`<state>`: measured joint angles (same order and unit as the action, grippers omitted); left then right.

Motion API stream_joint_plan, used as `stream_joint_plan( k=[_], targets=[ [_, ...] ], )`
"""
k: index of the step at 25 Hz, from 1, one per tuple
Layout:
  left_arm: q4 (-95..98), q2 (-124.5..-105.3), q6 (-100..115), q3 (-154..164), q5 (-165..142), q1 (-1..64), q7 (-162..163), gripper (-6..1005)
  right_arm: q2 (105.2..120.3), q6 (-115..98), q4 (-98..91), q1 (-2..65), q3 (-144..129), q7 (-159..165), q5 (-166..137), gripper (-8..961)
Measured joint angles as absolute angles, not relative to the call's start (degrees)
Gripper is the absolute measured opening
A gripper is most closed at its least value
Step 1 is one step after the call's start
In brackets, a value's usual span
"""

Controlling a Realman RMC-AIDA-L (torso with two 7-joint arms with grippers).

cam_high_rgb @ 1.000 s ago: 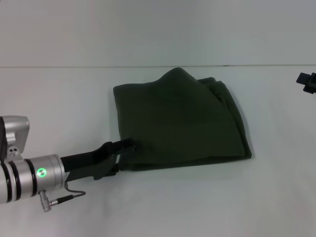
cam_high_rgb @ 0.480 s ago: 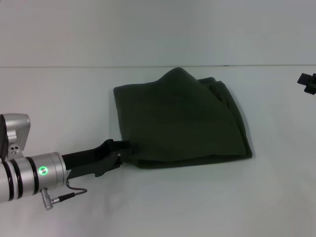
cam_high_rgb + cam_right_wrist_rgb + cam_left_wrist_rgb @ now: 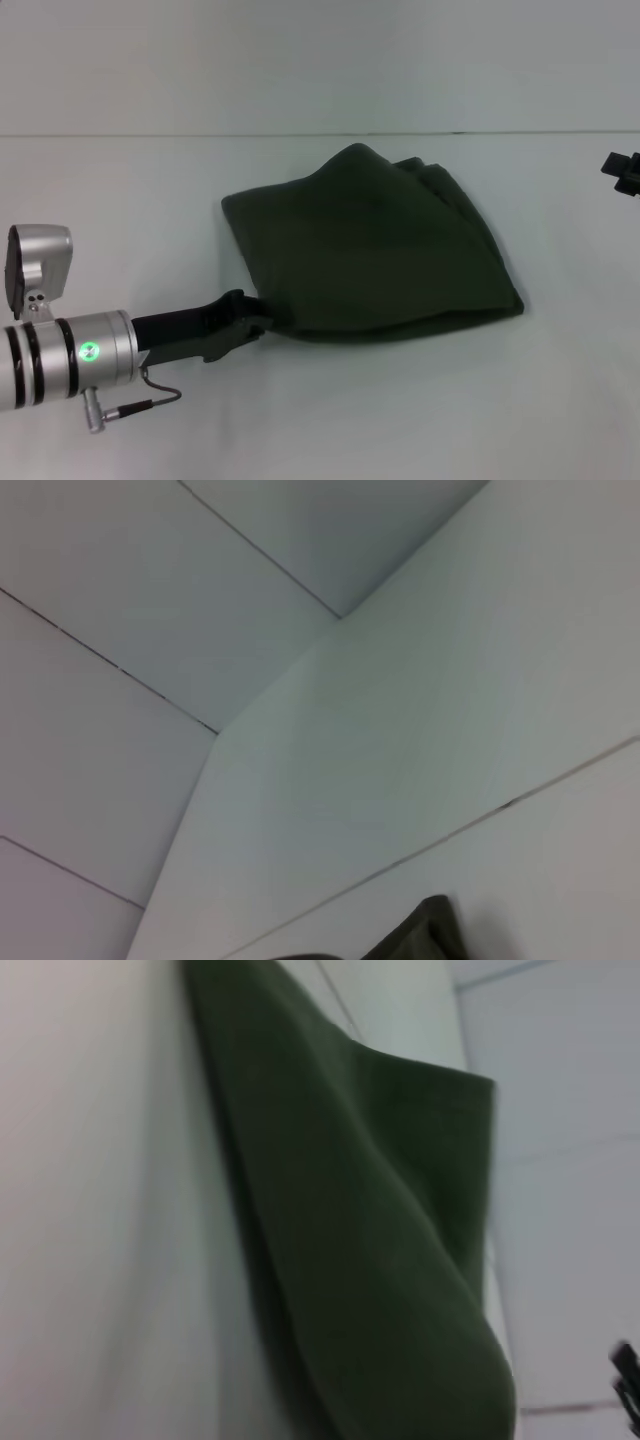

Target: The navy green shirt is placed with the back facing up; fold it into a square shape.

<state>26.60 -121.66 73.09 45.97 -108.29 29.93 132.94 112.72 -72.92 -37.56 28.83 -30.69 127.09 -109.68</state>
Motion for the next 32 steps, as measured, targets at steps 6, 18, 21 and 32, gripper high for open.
stream_joint_plan(
  k=[6,18,21,32],
  targets=[
    [27.29,-120.34,79.59,45.98,-109.21,27.28,132.59,39,112.63,-72.92,-36.42,28.85,-29.89,127.09,-109.69,493],
    [27.47,-118.28,78.71,45.14,-112.43,25.36,134.3,38,112.93,-72.94,-36.31,28.85,-30.31,125.7,-109.95,493],
    [27.56,-118.29,78.18,44.55,-112.54,25.32,134.3,38,112.94,-72.95,-36.3,28.8,-30.26,125.69,-109.94,494],
    [27.8,-117.43,78.75,43.72,-114.76,25.83,134.6,39,112.83,-72.94,-36.29,28.87,-30.27,125.45,-109.89,496]
  ],
)
